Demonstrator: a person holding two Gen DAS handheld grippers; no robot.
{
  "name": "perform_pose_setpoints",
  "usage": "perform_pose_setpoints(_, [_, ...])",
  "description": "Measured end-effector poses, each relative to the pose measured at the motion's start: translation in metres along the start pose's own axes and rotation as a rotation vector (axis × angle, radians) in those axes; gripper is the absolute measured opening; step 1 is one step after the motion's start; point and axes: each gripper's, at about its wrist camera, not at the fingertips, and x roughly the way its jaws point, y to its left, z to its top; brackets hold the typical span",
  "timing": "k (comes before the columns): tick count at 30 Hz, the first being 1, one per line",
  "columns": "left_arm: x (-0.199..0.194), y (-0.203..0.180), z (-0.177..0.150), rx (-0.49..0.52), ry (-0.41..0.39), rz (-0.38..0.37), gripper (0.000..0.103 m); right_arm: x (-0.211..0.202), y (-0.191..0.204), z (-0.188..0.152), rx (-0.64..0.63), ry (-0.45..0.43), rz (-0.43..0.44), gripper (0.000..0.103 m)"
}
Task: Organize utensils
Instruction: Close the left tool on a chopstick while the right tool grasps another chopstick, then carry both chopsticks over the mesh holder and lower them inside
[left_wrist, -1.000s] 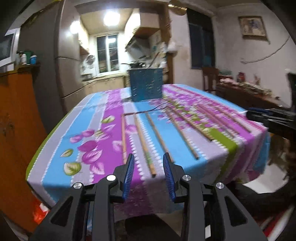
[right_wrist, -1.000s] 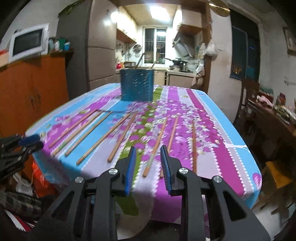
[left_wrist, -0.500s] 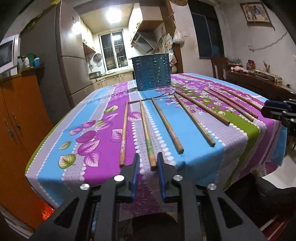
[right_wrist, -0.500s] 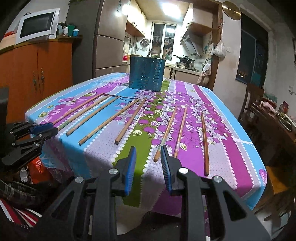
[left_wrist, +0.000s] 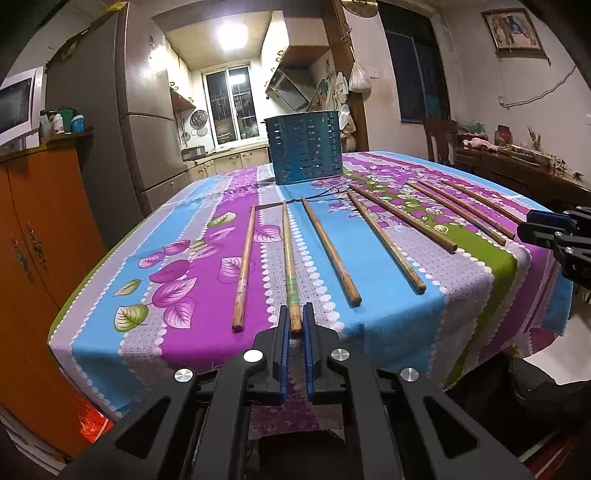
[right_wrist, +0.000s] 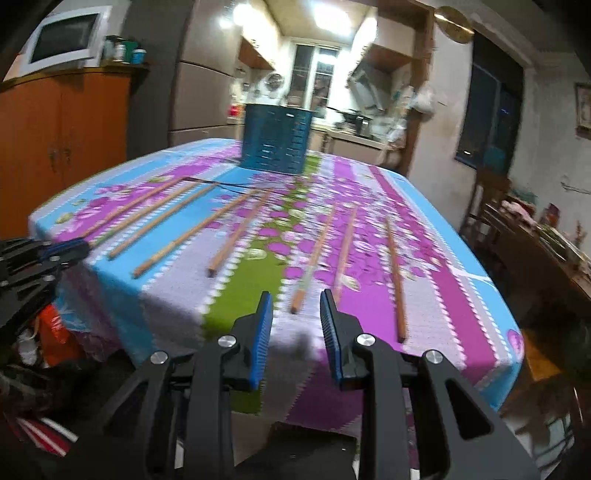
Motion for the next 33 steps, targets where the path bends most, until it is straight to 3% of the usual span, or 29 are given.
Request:
perform_pose_setpoints(9, [0.0, 0.0, 0.0, 0.007, 0.0, 0.002, 0.008, 0.03, -0.014, -0.004, 0.032, 0.048, -0.047, 0.015])
perform_pose_setpoints(14, [0.001, -0.001, -0.001, 0.008, 0.002, 0.006, 0.008, 0.035, -0.011, -0.006, 0.041, 0.018, -0.05, 0.007])
perform_pose_setpoints(26, [0.0, 0.002, 0.001, -0.007, 0.006, -0.011, 0.008, 0.031, -0.025, -0.011, 0.181, -0.029, -0.001, 0.005])
perform_pose_setpoints(33, [-0.004, 0.008, 0.009, -0.011, 0.022, 0.008, 0.008, 0.003, -0.025, 0.006, 0.123, -0.097, -0.018, 0.005])
